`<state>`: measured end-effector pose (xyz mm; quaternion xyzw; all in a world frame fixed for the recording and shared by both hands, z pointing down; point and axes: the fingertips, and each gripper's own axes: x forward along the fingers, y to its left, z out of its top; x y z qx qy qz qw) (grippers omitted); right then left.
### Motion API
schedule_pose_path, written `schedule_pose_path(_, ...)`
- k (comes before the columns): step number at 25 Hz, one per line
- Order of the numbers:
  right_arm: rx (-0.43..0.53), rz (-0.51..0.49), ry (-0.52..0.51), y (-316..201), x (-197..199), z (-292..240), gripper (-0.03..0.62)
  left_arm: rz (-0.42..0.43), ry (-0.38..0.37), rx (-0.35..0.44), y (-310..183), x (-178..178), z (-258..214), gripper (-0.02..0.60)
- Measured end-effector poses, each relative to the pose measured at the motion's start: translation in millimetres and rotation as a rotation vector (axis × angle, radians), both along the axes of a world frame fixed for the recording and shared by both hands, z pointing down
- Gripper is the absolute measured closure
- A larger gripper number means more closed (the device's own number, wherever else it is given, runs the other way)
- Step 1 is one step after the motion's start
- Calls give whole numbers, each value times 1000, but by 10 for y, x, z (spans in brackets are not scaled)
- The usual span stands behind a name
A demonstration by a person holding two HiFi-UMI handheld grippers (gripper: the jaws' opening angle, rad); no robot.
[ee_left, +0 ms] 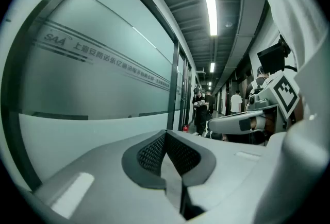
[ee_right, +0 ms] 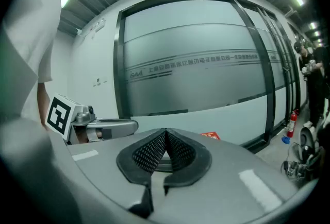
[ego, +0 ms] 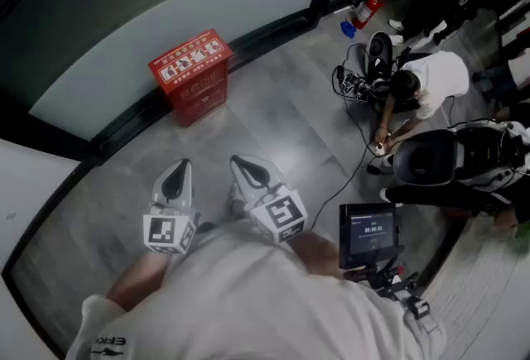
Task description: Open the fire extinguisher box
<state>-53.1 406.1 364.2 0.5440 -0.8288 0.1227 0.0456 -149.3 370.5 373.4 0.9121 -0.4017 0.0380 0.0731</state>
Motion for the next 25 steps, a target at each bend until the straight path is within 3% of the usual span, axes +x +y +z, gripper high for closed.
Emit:
schedule_pose_path(13, -17, -26, 34, -1222, 573, 139, 582, -27, -60, -21, -1186, 584, 207, 580)
schedule_pose_path(25, -131, -6, 80, -2415, 840, 577, 582, -3, -107, -98, -2329, 904, 653, 578)
